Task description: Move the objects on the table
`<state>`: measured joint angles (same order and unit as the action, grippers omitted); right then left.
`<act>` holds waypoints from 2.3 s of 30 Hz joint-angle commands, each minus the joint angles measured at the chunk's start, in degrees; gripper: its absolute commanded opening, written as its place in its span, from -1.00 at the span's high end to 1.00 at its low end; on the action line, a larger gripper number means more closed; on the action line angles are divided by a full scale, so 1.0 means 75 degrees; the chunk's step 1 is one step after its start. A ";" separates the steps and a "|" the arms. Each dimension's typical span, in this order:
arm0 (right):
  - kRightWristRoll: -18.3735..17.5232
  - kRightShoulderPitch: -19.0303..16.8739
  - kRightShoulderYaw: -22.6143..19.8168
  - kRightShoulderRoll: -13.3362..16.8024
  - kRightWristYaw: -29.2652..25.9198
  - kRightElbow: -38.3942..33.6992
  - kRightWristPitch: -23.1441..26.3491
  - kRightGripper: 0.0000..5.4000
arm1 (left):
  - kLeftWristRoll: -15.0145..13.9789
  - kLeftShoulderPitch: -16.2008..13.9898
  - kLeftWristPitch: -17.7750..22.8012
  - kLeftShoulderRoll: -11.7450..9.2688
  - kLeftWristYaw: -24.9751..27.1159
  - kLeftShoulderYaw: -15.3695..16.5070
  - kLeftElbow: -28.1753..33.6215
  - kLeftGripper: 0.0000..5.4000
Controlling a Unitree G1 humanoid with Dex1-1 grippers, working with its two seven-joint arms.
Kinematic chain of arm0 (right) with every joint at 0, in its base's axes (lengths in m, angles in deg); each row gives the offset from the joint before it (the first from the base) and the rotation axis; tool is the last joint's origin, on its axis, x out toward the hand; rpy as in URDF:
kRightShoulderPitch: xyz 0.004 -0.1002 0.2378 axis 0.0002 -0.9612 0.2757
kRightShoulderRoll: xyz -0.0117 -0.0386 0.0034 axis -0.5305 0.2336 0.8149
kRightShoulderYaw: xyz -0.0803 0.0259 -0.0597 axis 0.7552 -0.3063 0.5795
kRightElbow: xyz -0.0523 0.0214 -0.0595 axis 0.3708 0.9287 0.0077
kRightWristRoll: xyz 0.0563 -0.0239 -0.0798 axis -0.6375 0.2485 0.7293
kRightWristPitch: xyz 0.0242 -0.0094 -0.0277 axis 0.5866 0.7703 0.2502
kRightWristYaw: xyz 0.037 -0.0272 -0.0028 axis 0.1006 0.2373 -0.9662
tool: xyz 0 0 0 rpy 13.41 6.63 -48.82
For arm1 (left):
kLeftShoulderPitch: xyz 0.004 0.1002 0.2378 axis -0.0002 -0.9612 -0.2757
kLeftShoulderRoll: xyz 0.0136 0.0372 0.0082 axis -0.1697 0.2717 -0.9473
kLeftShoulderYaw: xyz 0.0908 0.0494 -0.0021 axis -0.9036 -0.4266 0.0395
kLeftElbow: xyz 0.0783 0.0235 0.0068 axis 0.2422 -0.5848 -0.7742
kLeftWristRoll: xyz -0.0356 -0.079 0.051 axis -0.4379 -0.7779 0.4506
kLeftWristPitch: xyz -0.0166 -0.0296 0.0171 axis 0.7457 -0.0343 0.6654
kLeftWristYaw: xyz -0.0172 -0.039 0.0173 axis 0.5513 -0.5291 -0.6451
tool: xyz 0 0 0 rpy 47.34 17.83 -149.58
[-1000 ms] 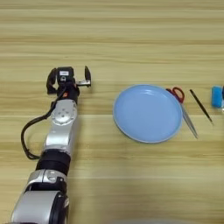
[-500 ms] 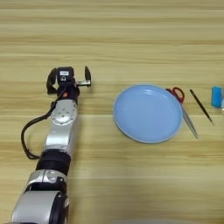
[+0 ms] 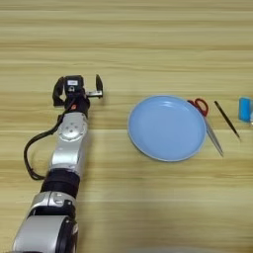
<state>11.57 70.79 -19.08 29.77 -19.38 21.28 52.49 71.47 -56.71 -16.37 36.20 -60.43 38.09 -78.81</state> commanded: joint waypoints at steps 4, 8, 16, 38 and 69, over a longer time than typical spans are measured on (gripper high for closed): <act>-0.0009 0.0325 0.0247 -0.0039 -0.0034 -0.0872 0.0068 -0.20 | 0.0076 0.0024 0.0029 -0.0005 -0.0002 -0.0043 0.0104 -1.00; 0.0030 0.0286 0.0572 -0.0153 -0.0056 -0.1741 0.0239 -0.20 | 0.0084 0.0015 0.0052 0.0004 -0.0005 -0.0060 0.0136 -1.00; 0.0052 0.0063 0.1280 -0.0439 -0.0240 -0.2779 0.0597 -0.20 | 0.0095 0.0011 0.0061 0.0010 -0.0023 -0.0096 0.0135 -1.00; 0.0703 -0.0335 0.3593 -0.1548 -0.0982 -0.2101 0.0313 -0.20 | 0.0144 -0.0003 0.0043 0.0052 -0.0063 -0.0148 0.0149 -1.00; 0.0849 -0.0400 0.3656 -0.1694 -0.1353 -0.1697 -0.0215 -0.94 | 0.0116 -0.0007 0.0038 0.0040 -0.0091 -0.0190 0.0175 -1.00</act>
<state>18.28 67.97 8.70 17.25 -29.35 9.59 50.83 71.63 -56.73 -16.33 36.48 -60.76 36.61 -77.91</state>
